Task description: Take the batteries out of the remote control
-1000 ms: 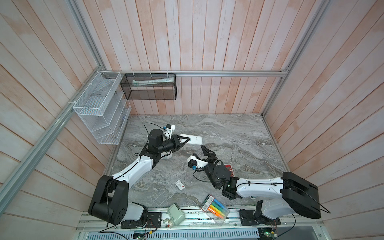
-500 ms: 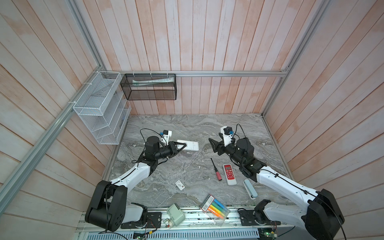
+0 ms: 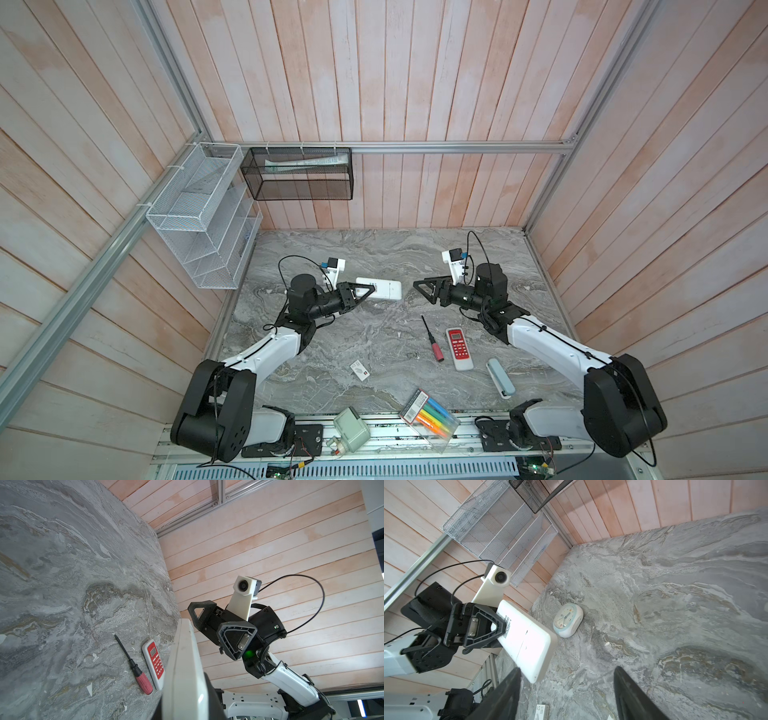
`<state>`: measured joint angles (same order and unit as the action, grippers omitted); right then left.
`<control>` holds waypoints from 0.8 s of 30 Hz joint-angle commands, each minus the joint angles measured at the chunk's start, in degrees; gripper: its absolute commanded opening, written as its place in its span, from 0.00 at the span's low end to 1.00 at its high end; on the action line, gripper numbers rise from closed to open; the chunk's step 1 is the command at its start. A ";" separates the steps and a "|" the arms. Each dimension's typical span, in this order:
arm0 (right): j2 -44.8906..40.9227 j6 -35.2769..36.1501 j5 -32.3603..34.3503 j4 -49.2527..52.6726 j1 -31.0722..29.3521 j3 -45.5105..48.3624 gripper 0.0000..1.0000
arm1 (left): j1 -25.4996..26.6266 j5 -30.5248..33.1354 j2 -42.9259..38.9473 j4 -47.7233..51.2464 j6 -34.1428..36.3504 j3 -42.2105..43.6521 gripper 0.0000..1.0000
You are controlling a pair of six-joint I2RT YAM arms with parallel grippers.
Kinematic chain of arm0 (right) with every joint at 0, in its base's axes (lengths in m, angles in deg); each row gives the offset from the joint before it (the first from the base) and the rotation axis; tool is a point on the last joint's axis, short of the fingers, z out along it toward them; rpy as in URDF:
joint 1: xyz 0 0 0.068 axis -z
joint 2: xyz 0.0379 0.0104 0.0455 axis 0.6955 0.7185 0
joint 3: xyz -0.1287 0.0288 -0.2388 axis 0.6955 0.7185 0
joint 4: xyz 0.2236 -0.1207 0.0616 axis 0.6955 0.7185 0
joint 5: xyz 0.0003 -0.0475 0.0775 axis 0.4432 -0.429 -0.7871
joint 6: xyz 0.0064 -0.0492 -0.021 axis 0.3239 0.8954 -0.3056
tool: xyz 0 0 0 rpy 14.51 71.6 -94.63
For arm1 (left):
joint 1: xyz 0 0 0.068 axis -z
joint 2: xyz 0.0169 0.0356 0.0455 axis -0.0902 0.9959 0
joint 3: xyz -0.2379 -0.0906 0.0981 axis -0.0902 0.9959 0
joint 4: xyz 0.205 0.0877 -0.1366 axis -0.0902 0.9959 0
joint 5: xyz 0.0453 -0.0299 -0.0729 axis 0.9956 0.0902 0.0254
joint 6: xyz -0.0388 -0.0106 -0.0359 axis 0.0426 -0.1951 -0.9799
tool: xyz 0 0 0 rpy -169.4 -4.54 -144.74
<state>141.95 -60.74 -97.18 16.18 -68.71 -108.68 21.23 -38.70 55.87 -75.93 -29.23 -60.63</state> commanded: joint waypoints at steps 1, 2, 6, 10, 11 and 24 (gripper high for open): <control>1.82 -2.47 -5.10 -1.74 -0.53 -3.15 0.71 | 0.42 -1.34 0.84 -3.80 -1.77 -1.84 0.03; 2.37 -2.64 -5.49 -2.01 -0.65 -3.49 0.71 | 0.55 -1.36 0.95 -4.22 -2.13 -1.81 0.03; 4.76 -2.88 -6.16 -2.15 -1.78 -5.48 0.71 | 0.82 -1.36 1.32 -5.75 -3.60 -1.81 0.03; 6.86 -2.05 -5.68 -0.27 -3.18 -7.28 0.69 | 1.00 -1.23 1.50 -6.14 -4.15 -2.17 0.03; 7.26 -1.75 -5.46 0.34 -3.46 -7.61 0.68 | 0.95 -1.29 1.57 -6.14 -4.19 -2.34 0.03; 10.16 -1.95 -6.10 0.73 -5.59 -9.10 0.63 | 1.08 -1.54 2.29 -6.44 -4.46 -3.39 0.03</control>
<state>151.20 -62.67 -102.27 16.34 -73.95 -115.98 22.08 -39.16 57.69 -79.77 -33.51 -61.97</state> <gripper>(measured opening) 0.637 0.196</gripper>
